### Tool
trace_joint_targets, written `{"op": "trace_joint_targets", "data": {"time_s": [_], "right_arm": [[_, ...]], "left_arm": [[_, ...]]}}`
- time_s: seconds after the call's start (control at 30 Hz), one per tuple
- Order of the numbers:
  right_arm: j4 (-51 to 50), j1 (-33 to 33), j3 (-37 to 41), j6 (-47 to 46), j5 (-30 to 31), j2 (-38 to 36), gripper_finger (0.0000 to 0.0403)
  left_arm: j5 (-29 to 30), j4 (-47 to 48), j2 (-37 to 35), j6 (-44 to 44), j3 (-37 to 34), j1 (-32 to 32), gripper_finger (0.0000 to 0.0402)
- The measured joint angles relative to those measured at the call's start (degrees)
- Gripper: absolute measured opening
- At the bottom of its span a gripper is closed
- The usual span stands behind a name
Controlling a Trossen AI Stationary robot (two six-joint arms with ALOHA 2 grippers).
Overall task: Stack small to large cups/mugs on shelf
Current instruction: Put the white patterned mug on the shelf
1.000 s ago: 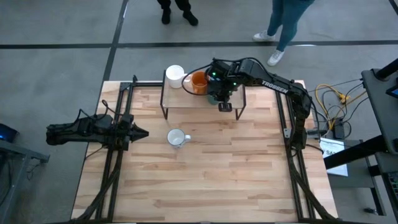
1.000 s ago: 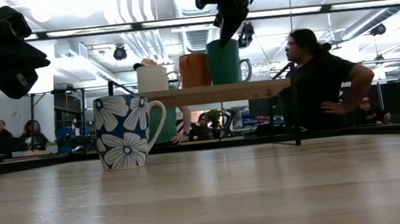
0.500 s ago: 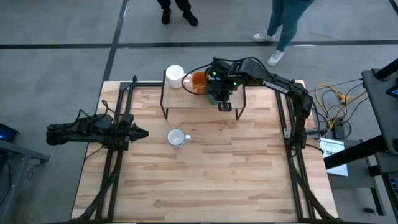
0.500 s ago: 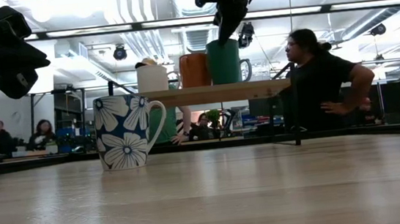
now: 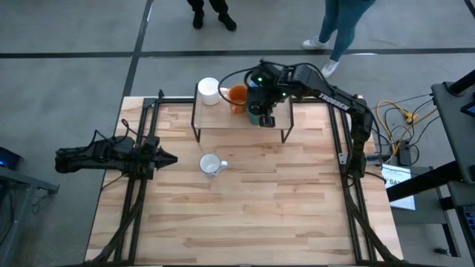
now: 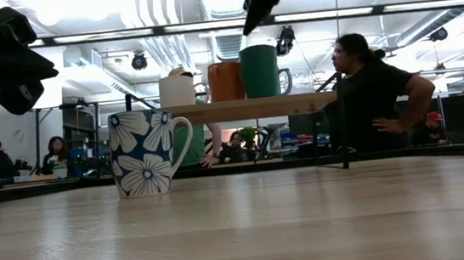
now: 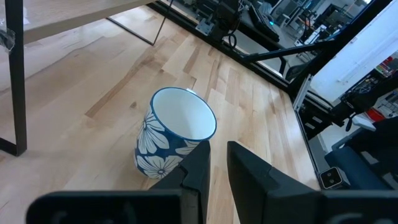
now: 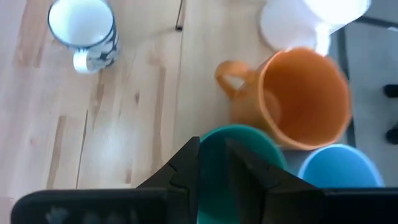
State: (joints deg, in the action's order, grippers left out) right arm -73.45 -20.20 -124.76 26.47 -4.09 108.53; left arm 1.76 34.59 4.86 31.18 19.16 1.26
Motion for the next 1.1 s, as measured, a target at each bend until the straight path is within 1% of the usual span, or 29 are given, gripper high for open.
{"op": "trace_joint_targets", "data": {"time_s": [0.2,0.4,0.53,0.63,0.8,0.87,1.1], "right_arm": [[0.2,2.0,-4.2,-1.9,0.2,0.0,0.0066],[0.9,7.7,-6.0,-2.6,-1.6,-0.1,0.0066],[2.6,11.9,-5.1,-5.6,-2.4,-0.1,0.0064],[4.1,14.3,-3.8,-6.9,-2.5,0.2,0.0053],[8.7,16.4,1.3,-8.3,-2.4,0.3,0.0013],[10.2,16.8,3.8,-9.2,-2.1,0.3,0.001],[15.9,16.9,12.2,-13.4,-1.8,0.3,0.0008]], "left_arm": [[0.0,0.0,0.0,0.0,0.0,0.0,0.004],[0.0,0.2,0.9,0.5,0.0,0.0,0.004],[-0.9,0.4,3.6,1.5,0.0,0.0,0.004],[-2.0,0.0,6.5,1.6,0.0,0.0,0.004],[-4.6,-3.2,11.7,1.5,0.0,0.0,0.004],[-4.8,-4.9,13.3,1.5,0.1,0.0,0.004],[-4.8,-4.6,16.5,-0.5,3.7,0.0,0.004]]}}
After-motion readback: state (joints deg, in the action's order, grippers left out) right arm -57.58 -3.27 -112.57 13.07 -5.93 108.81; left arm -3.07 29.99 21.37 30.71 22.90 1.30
